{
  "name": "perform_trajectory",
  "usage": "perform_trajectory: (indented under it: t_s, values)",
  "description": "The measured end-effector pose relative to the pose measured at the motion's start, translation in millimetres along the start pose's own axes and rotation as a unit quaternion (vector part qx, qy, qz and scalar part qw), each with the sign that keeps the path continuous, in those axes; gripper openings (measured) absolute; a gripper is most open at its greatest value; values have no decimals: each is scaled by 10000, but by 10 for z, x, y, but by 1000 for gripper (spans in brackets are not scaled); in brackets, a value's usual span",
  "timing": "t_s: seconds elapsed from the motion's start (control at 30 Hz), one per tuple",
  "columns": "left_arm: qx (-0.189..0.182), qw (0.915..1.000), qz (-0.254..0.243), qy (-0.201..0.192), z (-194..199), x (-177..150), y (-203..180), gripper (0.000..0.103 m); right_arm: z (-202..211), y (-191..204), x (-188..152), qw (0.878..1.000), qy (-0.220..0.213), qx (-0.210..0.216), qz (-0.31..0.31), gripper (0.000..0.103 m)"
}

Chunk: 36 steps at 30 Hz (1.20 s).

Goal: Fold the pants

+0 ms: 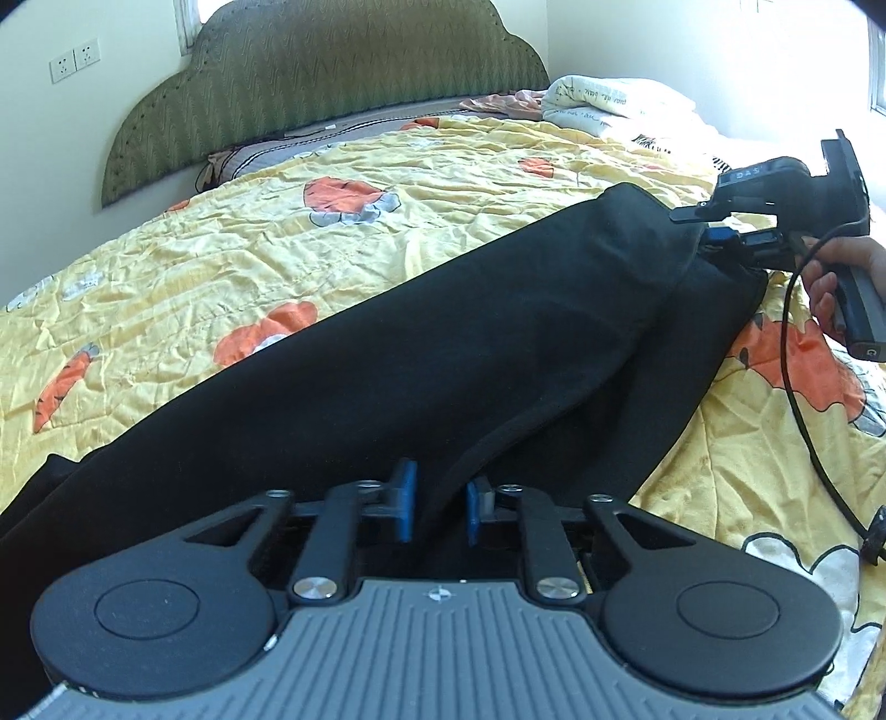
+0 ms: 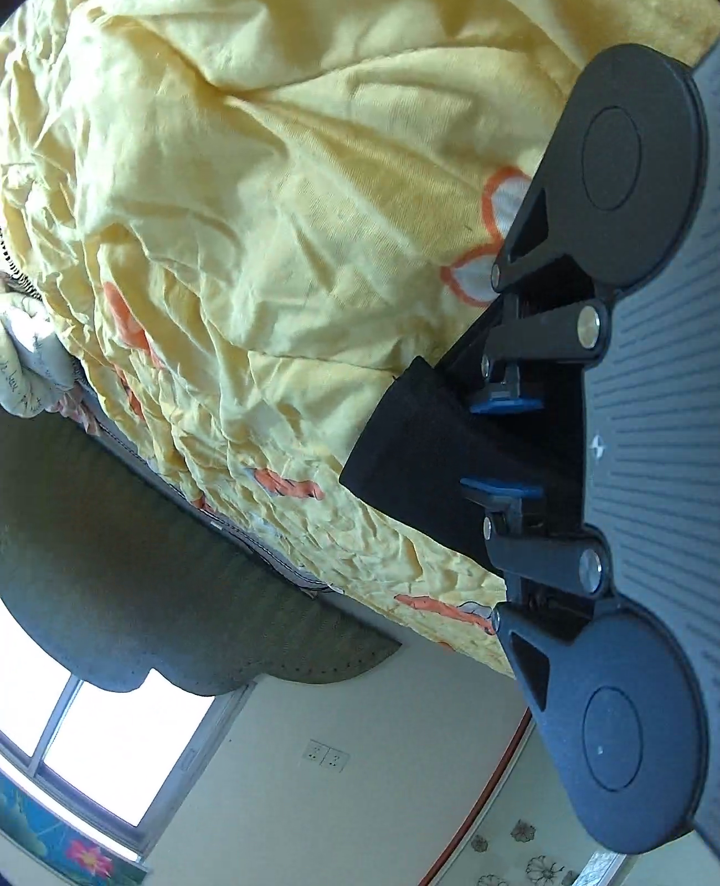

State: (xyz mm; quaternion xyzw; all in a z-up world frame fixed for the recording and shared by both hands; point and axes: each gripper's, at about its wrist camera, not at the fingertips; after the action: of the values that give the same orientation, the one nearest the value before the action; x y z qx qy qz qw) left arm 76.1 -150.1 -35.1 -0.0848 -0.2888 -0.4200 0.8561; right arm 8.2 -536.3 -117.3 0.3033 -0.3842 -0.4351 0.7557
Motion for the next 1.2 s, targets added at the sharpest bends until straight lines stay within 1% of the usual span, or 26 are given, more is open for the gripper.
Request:
perform_trajectory:
  t_s: [0.03,0.07,0.17,0.2,0.27,0.3,0.33,0.4,0.47,0.53,0.63,0.73,0.77,0.8,0.83,0.87,0.9,0.93,0.97,1.0,1.03,1.07,1.1,1.13,1.17,1.2]
  values:
    - [7,10000,11,-11,4,2,-1,11,-22,29,10,9999,-7,-54,100,13]
    - [39,10000,9,-45,10,9,2,10,-39,63,27,9997,-7,-154,188,9]
    - [290,9987,213,-355,123,57,78,10,-61,267,166,9992,-49,-120,390,5]
    - [353,9975,358,-504,200,79,123,9,-16,400,214,9984,-158,-36,542,5]
    - [410,9936,626,-851,429,108,211,9,228,716,267,9924,-612,421,983,5]
    - [355,9928,655,-933,507,105,235,9,377,840,258,9881,-823,533,1186,5]
    - [230,9941,542,-910,569,110,226,9,521,913,229,9847,-976,498,1358,5]
    - [0,9974,243,-674,547,41,127,9,733,836,141,9838,-1033,178,1454,5]
    - [-117,9993,-101,-328,407,-68,-38,9,761,563,28,9870,-712,-501,1354,5]
    - [-42,9994,-314,-102,267,-202,-177,9,682,235,-79,9888,-305,-974,1087,6]
    - [-71,9997,-229,-37,225,-252,-156,9,628,-76,-218,9923,-100,-1016,700,6]
    - [-201,9996,-191,20,233,-256,-92,10,578,-58,-219,9900,35,-1158,804,7]
    - [-194,9996,-200,49,235,-264,-97,11,564,-10,-212,9881,39,-1269,863,9]
    - [-195,9996,-200,54,238,-272,-103,15,594,38,-219,9856,-110,-1440,874,18]
    - [-210,9996,-183,47,250,-279,-111,23,643,146,-254,9773,-469,-1828,965,29]
    - [-239,9996,-151,54,264,-281,-122,23,722,323,-352,9602,-912,-2334,1235,30]
    - [-271,9995,-124,70,276,-286,-126,23,742,516,-464,9404,-1253,-2679,1681,30]
    - [-318,9994,-95,62,310,-296,-133,23,703,711,-588,9259,-1350,-2692,2279,30]
    - [-359,9993,-67,34,340,-310,-128,23,625,878,-696,9212,-1130,-2430,2820,35]
    - [-398,9992,-35,24,370,-330,-113,26,523,990,-789,9209,-708,-2094,3210,55]
    - [-433,9991,22,29,411,-357,-91,31,363,1094,-878,9192,-128,-1754,3524,74]
    - [-456,9989,107,18,461,-398,-58,34,191,1153,-971,9132,425,-1576,3733,77]
    - [-471,9987,209,-6,514,-445,-16,36,32,1173,-1058,9029,827,-1584,3909,77]
    - [-459,9983,369,-46,601,-512,47,36,-110,1172,-1133,8911,1007,-1808,4038,77]
    - [-417,9977,522,-111,697,-582,121,36,-204,1178,-1204,8803,890,-2170,4124,77]
    - [-335,9968,691,-203,805,-663,209,37,-229,1238,-1283,8732,570,-2463,4167,78]
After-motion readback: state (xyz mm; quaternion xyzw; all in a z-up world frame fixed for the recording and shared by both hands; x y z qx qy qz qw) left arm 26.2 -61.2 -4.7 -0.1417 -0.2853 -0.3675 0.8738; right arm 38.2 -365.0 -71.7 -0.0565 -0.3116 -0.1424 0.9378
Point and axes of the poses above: each gripper's, at about its wrist camera, not at the fingertips, and z roughly against the way its jaws point, y to its left, x to its top, and after that the axes turned 12 degrees about y, right-handed
